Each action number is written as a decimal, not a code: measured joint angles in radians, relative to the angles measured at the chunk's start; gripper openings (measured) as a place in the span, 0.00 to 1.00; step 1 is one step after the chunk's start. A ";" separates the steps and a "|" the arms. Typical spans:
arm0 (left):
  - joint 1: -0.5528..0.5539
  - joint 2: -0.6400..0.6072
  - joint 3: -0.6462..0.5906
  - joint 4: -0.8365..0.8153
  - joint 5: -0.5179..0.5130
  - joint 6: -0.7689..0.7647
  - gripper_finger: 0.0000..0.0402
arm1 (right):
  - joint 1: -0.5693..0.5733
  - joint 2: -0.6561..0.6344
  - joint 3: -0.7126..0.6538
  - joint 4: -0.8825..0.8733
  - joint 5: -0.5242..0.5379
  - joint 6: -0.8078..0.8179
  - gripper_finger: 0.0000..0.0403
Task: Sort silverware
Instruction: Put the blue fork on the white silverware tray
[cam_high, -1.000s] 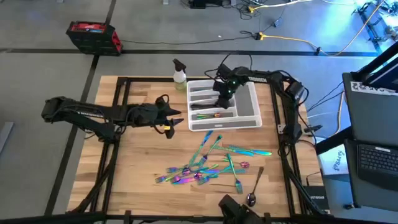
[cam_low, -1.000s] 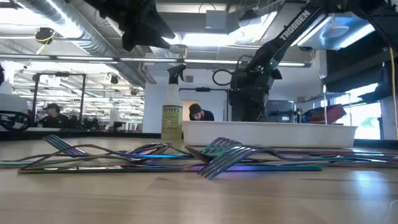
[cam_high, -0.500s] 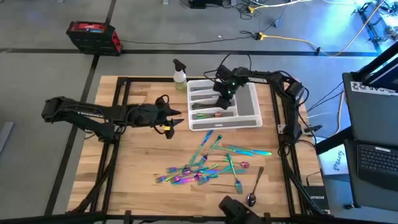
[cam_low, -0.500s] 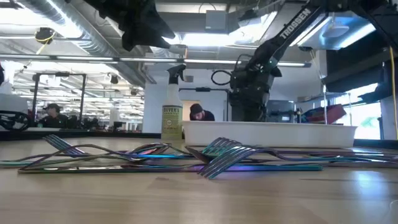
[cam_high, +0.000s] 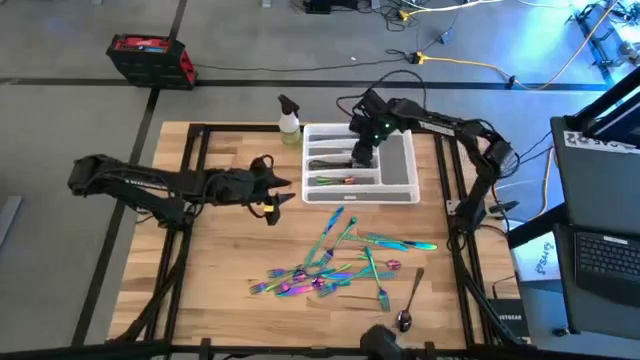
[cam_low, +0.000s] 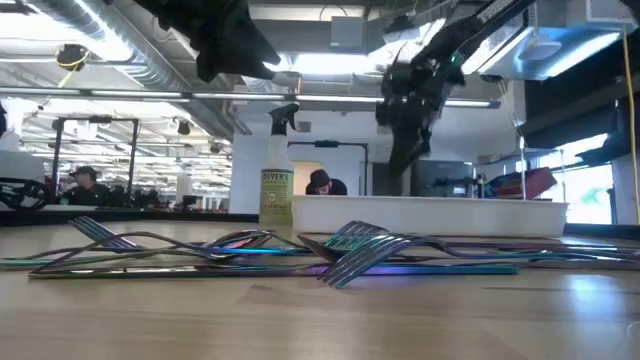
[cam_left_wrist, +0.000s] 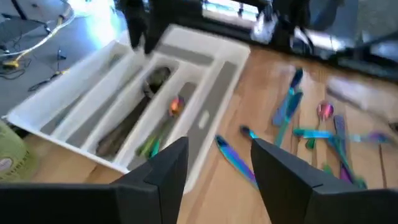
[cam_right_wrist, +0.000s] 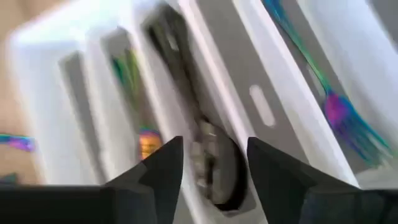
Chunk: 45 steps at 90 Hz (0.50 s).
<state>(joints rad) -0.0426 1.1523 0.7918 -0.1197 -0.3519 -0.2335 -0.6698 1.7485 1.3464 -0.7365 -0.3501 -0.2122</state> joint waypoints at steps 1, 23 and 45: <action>-0.003 0.004 0.000 -0.006 0.000 0.007 0.40 | 0.006 -0.009 0.000 0.003 -0.016 0.000 0.41; -0.077 0.174 0.000 -0.049 0.011 0.049 0.40 | 0.279 -0.199 0.002 0.099 -0.137 0.005 0.40; -0.190 0.344 0.000 0.023 0.033 0.026 0.40 | 0.564 -0.159 0.001 -0.021 0.186 -0.076 0.40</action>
<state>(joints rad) -0.2330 1.4966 0.7918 -0.0966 -0.3191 -0.2078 -0.1062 1.5896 1.3477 -0.7576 -0.1642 -0.2879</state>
